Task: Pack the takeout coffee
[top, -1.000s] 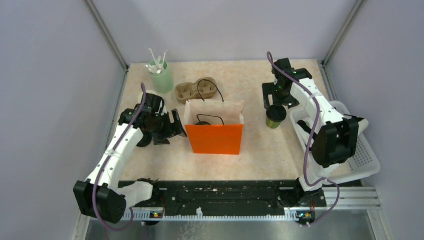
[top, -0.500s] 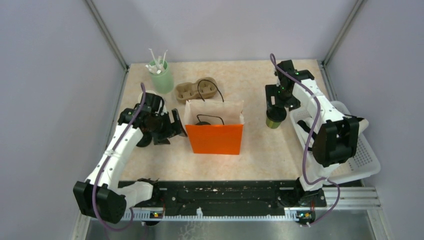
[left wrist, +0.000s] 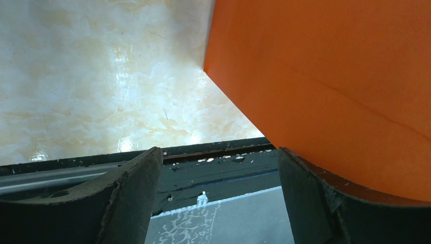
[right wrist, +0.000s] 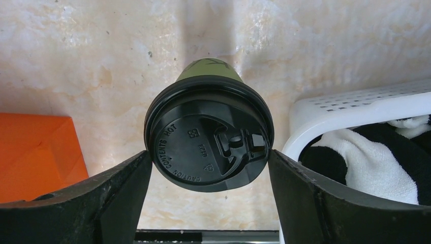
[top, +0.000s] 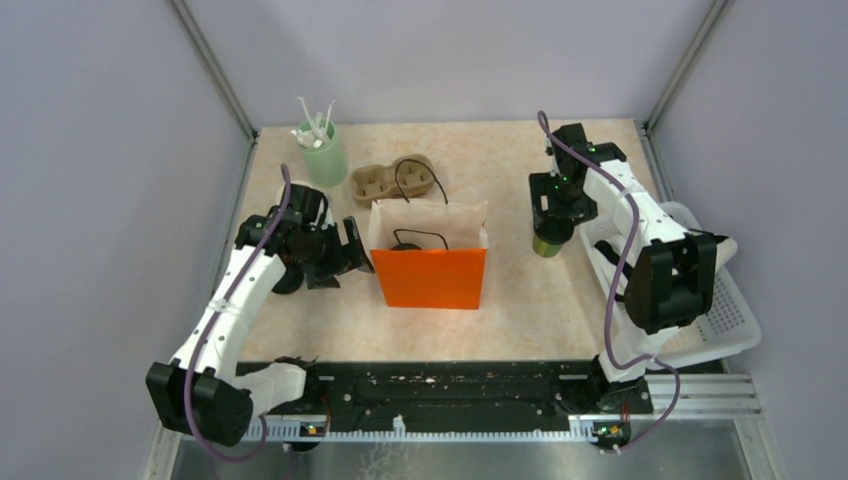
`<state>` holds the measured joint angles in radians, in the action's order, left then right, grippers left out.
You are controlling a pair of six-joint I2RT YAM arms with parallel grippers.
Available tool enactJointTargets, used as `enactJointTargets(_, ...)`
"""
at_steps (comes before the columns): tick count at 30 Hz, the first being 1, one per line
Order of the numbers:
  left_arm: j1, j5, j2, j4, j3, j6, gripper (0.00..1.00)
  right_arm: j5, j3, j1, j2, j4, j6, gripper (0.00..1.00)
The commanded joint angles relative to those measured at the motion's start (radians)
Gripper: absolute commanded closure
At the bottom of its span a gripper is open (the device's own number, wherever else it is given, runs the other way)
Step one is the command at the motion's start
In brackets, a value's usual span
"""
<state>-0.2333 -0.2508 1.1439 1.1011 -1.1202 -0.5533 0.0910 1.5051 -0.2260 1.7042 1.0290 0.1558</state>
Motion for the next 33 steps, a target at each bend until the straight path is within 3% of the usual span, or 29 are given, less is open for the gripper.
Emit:
enactJointTargets(1,0.0,-0.02,0.001,-0.008,-0.031,0.006,0.11,0.005,0.011,0.004,0.001,-0.016,-0.012,0.18)
enactJointTargets(5,0.0,-0.02,-0.002,-0.008,-0.027,0.004,0.11,0.003,0.009,0.004,0.014,-0.017,-0.015,0.24)
enactJointTargets(20,0.0,-0.032,-0.011,-0.02,-0.009,-0.014,0.1,0.096,-0.119,0.002,0.035,-0.078,-0.012,0.31)
enactJointTargets(28,0.0,-0.044,-0.006,-0.027,0.0,-0.023,0.1,0.076,-0.168,0.002,0.066,-0.113,-0.007,0.31)
enactJointTargets(33,0.0,-0.05,-0.006,-0.03,0.002,-0.029,0.1,0.035,-0.114,0.002,0.053,-0.088,-0.003,0.24)
